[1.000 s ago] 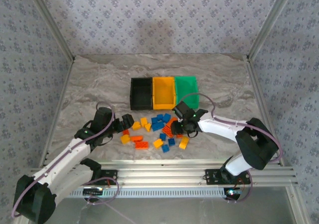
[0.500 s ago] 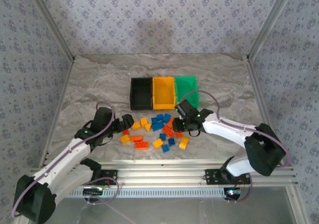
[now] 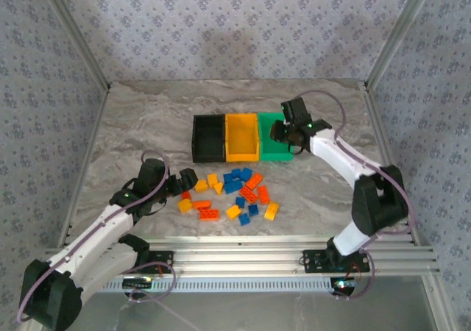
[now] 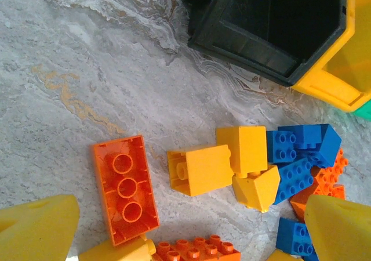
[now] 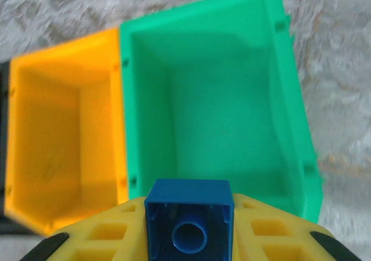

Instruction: Sort the legos into containers by color

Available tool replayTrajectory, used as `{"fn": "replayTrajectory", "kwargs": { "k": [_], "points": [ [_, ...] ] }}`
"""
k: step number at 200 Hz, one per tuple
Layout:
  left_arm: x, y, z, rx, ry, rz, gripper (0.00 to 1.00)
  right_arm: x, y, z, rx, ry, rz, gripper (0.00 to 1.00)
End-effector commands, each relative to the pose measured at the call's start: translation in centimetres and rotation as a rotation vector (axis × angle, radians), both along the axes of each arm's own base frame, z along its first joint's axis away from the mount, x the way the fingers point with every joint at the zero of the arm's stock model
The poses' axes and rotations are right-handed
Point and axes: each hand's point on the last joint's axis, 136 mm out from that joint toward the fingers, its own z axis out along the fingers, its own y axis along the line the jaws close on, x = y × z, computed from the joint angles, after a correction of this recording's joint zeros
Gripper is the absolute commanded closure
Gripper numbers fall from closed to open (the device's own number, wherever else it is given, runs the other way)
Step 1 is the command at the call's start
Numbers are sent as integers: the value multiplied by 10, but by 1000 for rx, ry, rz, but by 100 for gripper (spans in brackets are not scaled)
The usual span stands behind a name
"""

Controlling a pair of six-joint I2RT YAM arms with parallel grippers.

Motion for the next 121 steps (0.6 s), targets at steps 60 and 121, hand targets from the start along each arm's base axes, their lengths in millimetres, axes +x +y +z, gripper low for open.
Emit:
{"fn": "replayTrajectory", "kwargs": {
  "k": [60,121],
  "points": [
    [-1,4,11,-2,-34,20,0,45,0,-13,-71,59,-33,40],
    [-3,6,14,-2,-36,19,0,-54,28,0,-67,28,124,36]
  ]
}}
